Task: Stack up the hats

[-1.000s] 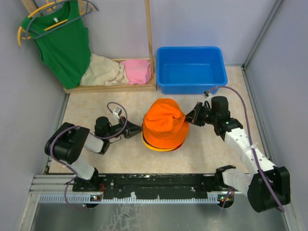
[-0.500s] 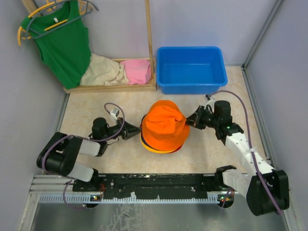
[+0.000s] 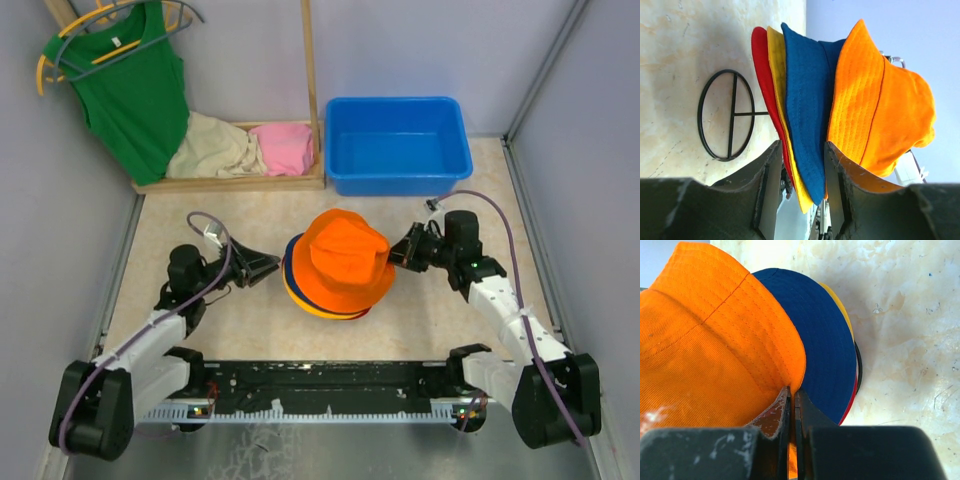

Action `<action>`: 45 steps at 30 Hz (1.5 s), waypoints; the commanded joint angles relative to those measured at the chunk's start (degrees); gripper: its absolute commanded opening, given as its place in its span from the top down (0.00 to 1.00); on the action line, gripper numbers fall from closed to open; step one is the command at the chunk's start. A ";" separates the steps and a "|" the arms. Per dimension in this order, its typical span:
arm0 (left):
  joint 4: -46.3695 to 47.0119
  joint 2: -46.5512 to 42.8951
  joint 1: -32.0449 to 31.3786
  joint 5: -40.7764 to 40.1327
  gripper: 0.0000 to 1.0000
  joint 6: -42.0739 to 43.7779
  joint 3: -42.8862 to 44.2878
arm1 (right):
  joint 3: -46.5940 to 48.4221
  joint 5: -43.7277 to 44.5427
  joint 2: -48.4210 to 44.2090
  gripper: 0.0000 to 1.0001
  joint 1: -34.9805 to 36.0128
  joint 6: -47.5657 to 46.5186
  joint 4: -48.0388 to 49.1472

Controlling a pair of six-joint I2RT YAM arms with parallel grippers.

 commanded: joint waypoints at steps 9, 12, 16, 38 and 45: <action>-7.78 -5.76 4.43 3.52 0.53 -3.91 5.03 | 3.49 -1.45 -0.06 1.00 0.58 -1.57 -0.74; -3.47 -0.48 3.86 9.13 0.51 -5.66 7.91 | 3.71 -1.58 0.41 1.00 0.56 -1.63 -0.71; -0.98 2.56 1.45 9.71 0.49 -6.56 11.05 | 3.96 -1.66 1.09 1.00 0.86 -1.52 -0.21; -1.12 12.06 -4.50 8.28 0.45 -1.75 10.75 | 4.50 -1.16 2.71 1.00 1.32 -0.18 1.85; 3.35 13.69 -5.38 7.56 0.44 -4.22 11.36 | 4.42 -1.03 3.24 1.00 1.32 -0.36 1.89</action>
